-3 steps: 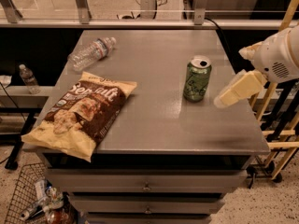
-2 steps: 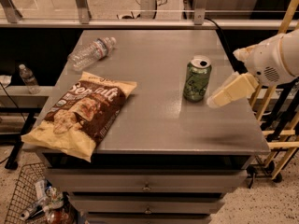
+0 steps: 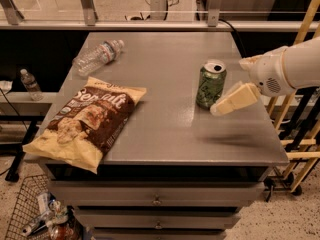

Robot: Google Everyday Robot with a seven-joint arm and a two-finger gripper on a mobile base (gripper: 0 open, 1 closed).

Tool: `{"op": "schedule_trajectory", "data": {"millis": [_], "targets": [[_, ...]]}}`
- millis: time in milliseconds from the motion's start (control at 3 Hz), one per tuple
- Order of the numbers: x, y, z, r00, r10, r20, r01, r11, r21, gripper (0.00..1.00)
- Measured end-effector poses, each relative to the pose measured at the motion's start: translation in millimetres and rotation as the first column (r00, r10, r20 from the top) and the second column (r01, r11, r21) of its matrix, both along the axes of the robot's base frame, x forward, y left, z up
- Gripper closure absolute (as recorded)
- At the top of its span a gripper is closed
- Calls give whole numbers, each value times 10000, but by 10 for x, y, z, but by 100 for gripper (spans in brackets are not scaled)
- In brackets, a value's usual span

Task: Move green can near brown chip bag

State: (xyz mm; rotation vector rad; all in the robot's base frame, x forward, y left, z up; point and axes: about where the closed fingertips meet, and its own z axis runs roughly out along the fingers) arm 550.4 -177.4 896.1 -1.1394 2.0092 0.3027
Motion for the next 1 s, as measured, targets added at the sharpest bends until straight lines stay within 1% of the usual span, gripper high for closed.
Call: {"op": "schedule_trajectory", "data": {"millis": [333, 1000], "targets": [[155, 70, -47, 9998, 195, 62, -196, 9996, 210, 0], [333, 278, 45, 9964, 763, 360, -793, 9928, 896, 0]]}}
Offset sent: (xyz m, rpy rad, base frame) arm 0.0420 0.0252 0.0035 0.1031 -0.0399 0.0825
